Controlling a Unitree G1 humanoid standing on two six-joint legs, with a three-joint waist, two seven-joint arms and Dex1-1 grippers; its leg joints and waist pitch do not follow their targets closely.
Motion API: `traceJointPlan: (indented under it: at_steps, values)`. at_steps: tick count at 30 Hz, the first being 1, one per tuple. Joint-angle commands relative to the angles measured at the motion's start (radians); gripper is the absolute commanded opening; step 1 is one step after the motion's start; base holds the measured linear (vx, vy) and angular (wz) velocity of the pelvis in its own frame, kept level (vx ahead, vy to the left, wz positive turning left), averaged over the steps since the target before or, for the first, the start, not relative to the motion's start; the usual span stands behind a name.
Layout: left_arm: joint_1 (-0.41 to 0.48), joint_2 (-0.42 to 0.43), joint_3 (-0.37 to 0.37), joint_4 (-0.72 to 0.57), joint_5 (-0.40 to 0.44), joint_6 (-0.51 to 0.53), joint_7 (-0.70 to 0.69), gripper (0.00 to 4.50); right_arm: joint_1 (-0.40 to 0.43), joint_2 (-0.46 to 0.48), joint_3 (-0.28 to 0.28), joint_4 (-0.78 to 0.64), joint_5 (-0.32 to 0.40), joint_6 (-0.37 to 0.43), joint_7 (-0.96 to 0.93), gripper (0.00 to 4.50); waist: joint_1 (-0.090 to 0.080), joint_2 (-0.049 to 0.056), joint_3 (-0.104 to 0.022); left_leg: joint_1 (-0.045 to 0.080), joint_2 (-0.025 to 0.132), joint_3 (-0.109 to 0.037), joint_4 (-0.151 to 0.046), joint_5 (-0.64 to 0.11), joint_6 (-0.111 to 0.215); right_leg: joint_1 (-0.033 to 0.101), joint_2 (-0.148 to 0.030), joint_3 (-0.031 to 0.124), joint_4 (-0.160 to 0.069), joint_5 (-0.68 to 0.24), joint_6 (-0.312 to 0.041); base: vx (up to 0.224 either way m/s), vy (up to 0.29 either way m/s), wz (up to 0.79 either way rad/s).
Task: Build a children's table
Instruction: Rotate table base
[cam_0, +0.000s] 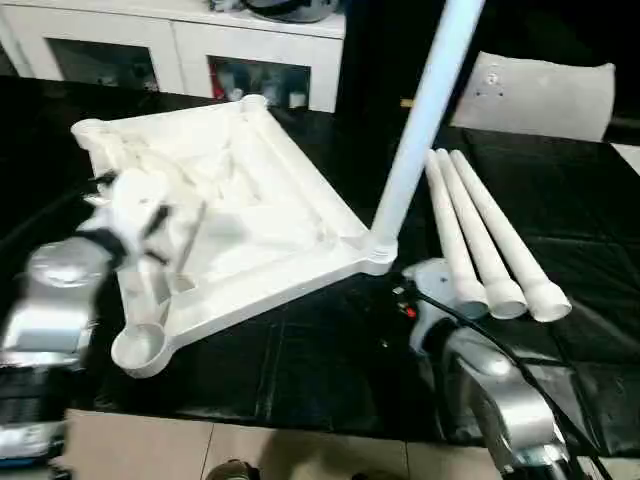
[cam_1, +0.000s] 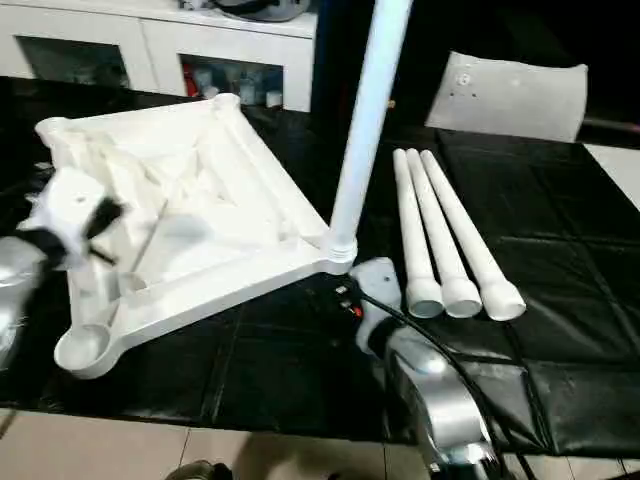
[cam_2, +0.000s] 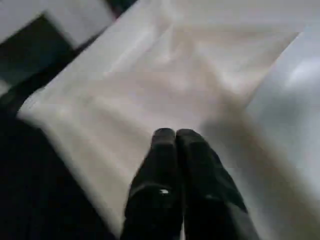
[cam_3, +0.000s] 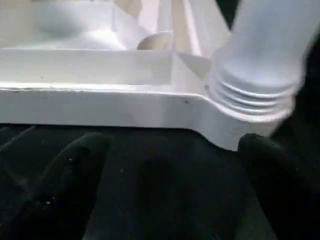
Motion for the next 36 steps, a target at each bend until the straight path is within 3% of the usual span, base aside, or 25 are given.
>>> traceJointPlan:
  at_steps: [1, 7, 8, 15, 17, 21, 26, 30, 36]
  values:
    - [0.004, 0.018, -0.026, 0.008, 0.028, 0.014, 0.013, 0.06, -0.013, -0.003, 0.006, 0.02, -0.022, 0.022, -0.013, 4.5, -0.001, 0.026, -0.059, 0.046, 0.059, -0.039, -0.087, -0.399, -0.083, 0.009, -0.049, 0.04, -0.062, -0.247, -0.163, 0.0, 0.0, 0.0]
    - [0.038, 0.049, -0.08, -0.001, 0.052, 0.088, -0.049, 0.06, -0.071, 0.019, 0.025, 0.105, -0.047, 0.018, -0.028, 4.5, 0.005, 0.025, -0.063, 0.04, 0.058, -0.037, -0.084, -0.345, -0.076, 0.017, -0.054, 0.04, -0.055, -0.202, -0.176, 0.0, 0.0, 0.0]
    - [0.048, 0.055, -0.095, -0.019, 0.05, 0.107, -0.068, 0.06, -0.085, 0.025, 0.029, 0.124, -0.049, 0.018, -0.035, 4.5, 0.005, 0.029, -0.063, 0.041, 0.058, -0.037, -0.083, -0.345, -0.078, 0.016, -0.053, 0.04, -0.053, -0.201, -0.178, 0.0, 0.0, 0.0]
    - [0.099, 0.121, -0.186, -0.113, -0.005, 0.169, -0.271, 0.06, -0.136, 0.048, 0.035, 0.212, -0.064, -0.006, -0.048, 4.5, 0.001, 0.027, -0.06, 0.044, 0.059, -0.039, -0.086, -0.389, -0.089, 0.013, -0.053, 0.04, -0.057, -0.255, -0.18, 0.0, 0.0, 0.0]
    - [0.134, 0.158, -0.231, -0.19, -0.06, 0.202, -0.392, 0.06, -0.166, 0.057, 0.029, 0.256, -0.07, -0.025, -0.053, 4.5, 0.001, 0.024, -0.059, 0.046, 0.06, -0.039, -0.086, -0.395, -0.092, 0.012, -0.055, 0.041, -0.058, -0.261, -0.181, 0.0, 0.0, 0.0]
    - [0.172, 0.183, -0.274, -0.283, -0.16, 0.213, -0.537, 0.06, -0.214, 0.064, 0.02, 0.314, -0.07, -0.05, -0.064, 4.5, 0.004, 0.03, -0.057, 0.053, 0.06, -0.035, -0.087, -0.412, -0.109, 0.003, -0.051, 0.042, -0.057, -0.27, -0.188, 0.0, 0.0, 0.0]
    - [0.2, 0.151, -0.299, -0.373, -0.291, 0.248, -0.646, 0.06, -0.264, 0.066, 0.004, 0.369, -0.074, -0.074, -0.073, 4.5, -0.006, 0.025, -0.058, 0.046, 0.056, -0.037, -0.088, -0.415, -0.115, 0.014, -0.053, 0.041, -0.054, -0.279, -0.18, 0.0, 0.0, 0.0]
    - [0.178, 0.1, -0.332, -0.378, -0.309, 0.239, -0.661, 0.06, -0.294, 0.066, -0.003, 0.414, -0.075, -0.099, -0.075, 4.5, -0.013, 0.019, -0.059, 0.043, 0.053, -0.032, -0.082, -0.38, -0.097, 0.017, -0.053, 0.043, -0.055, -0.262, -0.185, 0.0, 0.0, 0.0]
    - [0.11, 0.006, -0.363, -0.326, -0.314, 0.213, -0.628, 0.06, -0.316, 0.069, -0.006, 0.451, -0.085, -0.123, -0.077, 4.5, -0.015, 0.022, -0.059, 0.046, 0.054, -0.033, -0.079, -0.385, -0.093, 0.016, -0.051, 0.043, -0.059, -0.315, -0.175, 0.0, 0.0, 0.0]
